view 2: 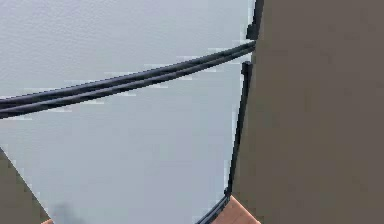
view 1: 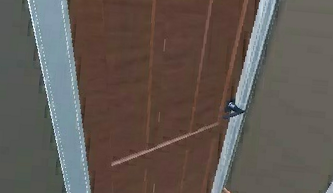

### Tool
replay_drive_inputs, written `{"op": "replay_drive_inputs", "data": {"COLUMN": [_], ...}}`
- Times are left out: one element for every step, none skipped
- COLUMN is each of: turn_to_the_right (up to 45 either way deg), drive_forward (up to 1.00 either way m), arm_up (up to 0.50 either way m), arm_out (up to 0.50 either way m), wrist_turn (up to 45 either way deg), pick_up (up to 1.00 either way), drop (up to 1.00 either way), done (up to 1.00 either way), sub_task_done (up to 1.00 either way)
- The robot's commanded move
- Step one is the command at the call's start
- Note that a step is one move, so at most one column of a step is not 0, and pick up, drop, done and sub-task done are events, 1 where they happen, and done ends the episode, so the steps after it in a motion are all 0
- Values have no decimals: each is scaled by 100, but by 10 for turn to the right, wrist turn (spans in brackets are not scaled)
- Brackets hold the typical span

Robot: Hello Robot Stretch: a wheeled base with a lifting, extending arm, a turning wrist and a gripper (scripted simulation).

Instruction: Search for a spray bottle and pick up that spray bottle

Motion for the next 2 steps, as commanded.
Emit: {"op": "replay_drive_inputs", "data": {"turn_to_the_right": [-60, 0], "drive_forward": [0, 20], "arm_up": [0, 0], "arm_out": [0, 0], "wrist_turn": [0, 0], "pick_up": [0, 0], "drop": [0, 0], "done": [0, 0], "sub_task_done": [0, 0]}}
